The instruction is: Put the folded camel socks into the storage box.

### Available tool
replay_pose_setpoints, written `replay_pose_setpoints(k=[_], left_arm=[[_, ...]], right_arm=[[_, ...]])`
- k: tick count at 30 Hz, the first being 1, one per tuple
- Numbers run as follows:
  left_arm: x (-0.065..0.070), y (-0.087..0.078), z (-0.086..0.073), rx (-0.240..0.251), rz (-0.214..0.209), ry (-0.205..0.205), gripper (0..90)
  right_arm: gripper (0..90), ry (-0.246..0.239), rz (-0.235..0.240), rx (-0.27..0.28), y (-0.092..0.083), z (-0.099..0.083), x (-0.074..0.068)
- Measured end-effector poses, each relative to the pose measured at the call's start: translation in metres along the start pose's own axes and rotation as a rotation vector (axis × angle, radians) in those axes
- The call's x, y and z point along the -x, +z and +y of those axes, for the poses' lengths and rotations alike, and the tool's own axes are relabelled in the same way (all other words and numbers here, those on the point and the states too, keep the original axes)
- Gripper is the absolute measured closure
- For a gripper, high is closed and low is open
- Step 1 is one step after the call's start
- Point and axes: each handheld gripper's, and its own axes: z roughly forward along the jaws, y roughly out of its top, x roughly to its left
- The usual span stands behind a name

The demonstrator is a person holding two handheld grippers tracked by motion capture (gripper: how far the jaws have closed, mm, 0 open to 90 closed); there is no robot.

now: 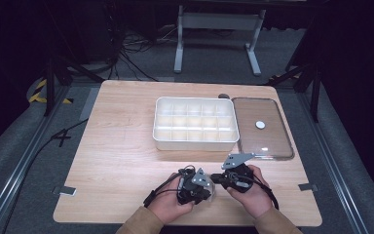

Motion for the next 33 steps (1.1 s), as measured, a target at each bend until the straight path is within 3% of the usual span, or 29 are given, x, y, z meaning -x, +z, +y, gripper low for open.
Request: replay_pose_setpoints(k=[3, 6, 10, 13, 23, 28, 33], left_arm=[[0.001, 0.0, -0.001, 0.005, 0.004, -0.001, 86.3], [0.003, 0.0, -0.001, 0.005, 0.014, -0.004, 86.3], [0.004, 0.0, -0.001, 0.005, 0.02, -0.003, 86.6], [0.004, 0.0, -0.002, 0.009, 0.023, -0.003, 86.6], [0.007, -0.002, -0.005, 0.016, 0.031, -0.007, 86.6], [0.007, -0.002, -0.007, 0.019, 0.03, -0.006, 86.7], [0.008, -0.002, -0.007, 0.021, 0.04, -0.003, 86.8]], right_arm=[[80.1, 0.035, -0.018, -0.007, -0.002, 0.0, 0.001], [71.0, 0.106, -0.016, -0.016, 0.002, 0.0, 0.002], [63.9, 0.16, -0.012, 0.003, 0.005, 0.002, 0.003], [60.5, 0.17, -0.007, 0.01, 0.008, 0.003, 0.003], [51.3, 0.215, 0.023, -0.048, 0.028, -0.003, 0.01], [50.2, 0.255, 0.048, -0.056, 0.03, -0.006, 0.014], [50.2, 0.256, 0.055, -0.065, 0.03, -0.004, 0.013]])
